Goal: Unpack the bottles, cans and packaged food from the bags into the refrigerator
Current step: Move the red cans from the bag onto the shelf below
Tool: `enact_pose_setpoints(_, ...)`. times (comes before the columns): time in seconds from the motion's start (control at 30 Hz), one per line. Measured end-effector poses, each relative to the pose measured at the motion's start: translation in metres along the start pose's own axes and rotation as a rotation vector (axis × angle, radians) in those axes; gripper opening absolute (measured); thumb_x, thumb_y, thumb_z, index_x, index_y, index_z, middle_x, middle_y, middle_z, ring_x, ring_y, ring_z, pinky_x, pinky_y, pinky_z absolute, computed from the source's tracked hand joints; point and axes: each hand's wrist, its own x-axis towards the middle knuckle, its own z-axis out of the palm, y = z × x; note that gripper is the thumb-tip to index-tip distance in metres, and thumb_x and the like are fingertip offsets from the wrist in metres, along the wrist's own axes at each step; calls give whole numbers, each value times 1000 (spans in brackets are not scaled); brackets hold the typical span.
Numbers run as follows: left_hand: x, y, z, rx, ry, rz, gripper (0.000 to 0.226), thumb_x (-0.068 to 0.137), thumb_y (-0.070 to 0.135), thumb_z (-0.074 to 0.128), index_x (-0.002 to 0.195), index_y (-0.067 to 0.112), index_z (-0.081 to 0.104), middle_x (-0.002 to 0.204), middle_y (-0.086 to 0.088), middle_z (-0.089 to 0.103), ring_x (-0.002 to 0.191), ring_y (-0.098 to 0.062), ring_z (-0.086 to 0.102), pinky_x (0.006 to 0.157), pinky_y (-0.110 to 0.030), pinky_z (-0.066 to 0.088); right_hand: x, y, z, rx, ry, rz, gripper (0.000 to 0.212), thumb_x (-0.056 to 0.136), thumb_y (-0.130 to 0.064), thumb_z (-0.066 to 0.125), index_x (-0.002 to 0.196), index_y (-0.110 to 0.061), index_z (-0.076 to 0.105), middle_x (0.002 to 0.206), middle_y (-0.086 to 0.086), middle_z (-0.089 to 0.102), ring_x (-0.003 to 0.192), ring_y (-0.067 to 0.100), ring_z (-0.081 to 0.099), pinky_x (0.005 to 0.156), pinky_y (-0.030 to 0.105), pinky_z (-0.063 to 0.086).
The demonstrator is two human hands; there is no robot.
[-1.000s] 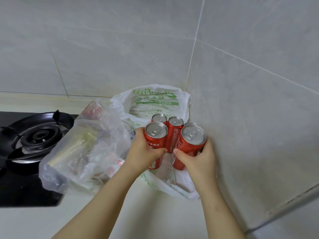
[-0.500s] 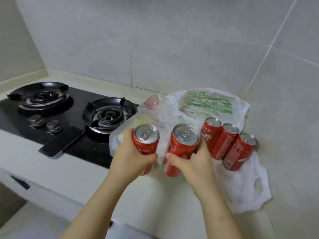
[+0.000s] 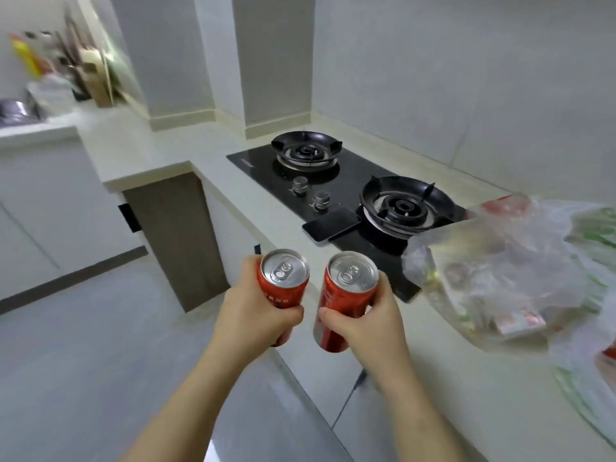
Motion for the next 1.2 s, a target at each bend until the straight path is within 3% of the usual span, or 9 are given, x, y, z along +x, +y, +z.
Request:
enact_pose_setpoints(0.2, -35, -51, -82, 26, 253, -135, 64, 62, 8, 79, 109, 30, 42, 83, 21, 54, 72, 4, 53, 47, -6, 38, -20, -12, 93, -1, -265, -36, 54, 62, -4, 80, 97, -35, 52, 92, -17, 63, 82, -8, 59, 65, 11, 45)
enact_pose_setpoints(0.33, -64, -77, -128, 30, 432, -246, 63, 62, 12, 78, 108, 34, 42, 83, 21, 55, 73, 5, 52, 53, -10, 36, -31, -21, 149, -7, -482, -73, 54, 62, -4, 79, 97, -36, 53, 89, -21, 65, 83, -8, 60, 67, 10, 45)
enact_pose_setpoints(0.5, -105, -99, -171, 51, 667, -401, 60, 64, 14, 77, 104, 34, 37, 79, 20, 52, 69, 0, 49, 55, -10, 37, -48, -34, 210, -7, -782, -125, 60, 63, -1, 80, 107, -32, 52, 100, -16, 63, 92, -1, 59, 63, 3, 45)
enact_pose_setpoints(0.6, -125, -106, -185, 34, 788, -483, 57, 66, 13, 76, 105, 32, 38, 79, 18, 54, 69, 2, 51, 52, -10, 39, -56, -40, 238, -11, -938, -152, 58, 63, 0, 79, 99, -35, 51, 90, -22, 63, 86, -5, 60, 61, 6, 46)
enact_pose_setpoints(0.67, -140, -109, -189, 17, 881, -545, 55, 67, 13, 74, 104, 32, 38, 80, 16, 57, 69, 2, 53, 49, -9, 38, -63, -43, 255, -27, -1057, -169, 56, 63, 0, 78, 95, -36, 51, 84, -25, 64, 82, -9, 59, 59, 8, 46)
enact_pose_setpoints(0.77, -162, -109, -186, 11, 1024, -631, 54, 66, 14, 73, 104, 33, 39, 86, 14, 61, 76, 1, 56, 59, -18, 44, -73, -47, 274, -29, -1235, -194, 54, 63, 3, 76, 92, -35, 50, 79, -28, 63, 76, -12, 58, 56, 6, 46)
enact_pose_setpoints(0.93, -191, -98, -166, -7, 1264, -775, 53, 66, 16, 72, 102, 35, 39, 87, 14, 60, 80, -1, 55, 64, -22, 46, -86, -51, 283, -44, -1503, -225, 48, 64, 3, 74, 89, -30, 49, 72, -28, 61, 61, -10, 54, 50, 6, 43)
enact_pose_setpoints(1.13, -221, -83, -130, -21, 1506, -899, 56, 65, 13, 74, 104, 35, 41, 87, 13, 60, 84, -6, 56, 71, -31, 50, -106, -46, 277, -47, -1759, -255, 48, 64, 1, 75, 90, -31, 51, 76, -28, 62, 67, -11, 57, 51, 6, 44)
enact_pose_setpoints(1.2, -231, -79, -119, -27, 1580, -940, 57, 64, 15, 74, 105, 36, 42, 87, 13, 61, 84, -5, 56, 69, -28, 49, -115, -43, 274, -53, -1824, -270, 49, 63, 1, 75, 91, -31, 51, 78, -21, 64, 69, -10, 57, 53, 6, 43)
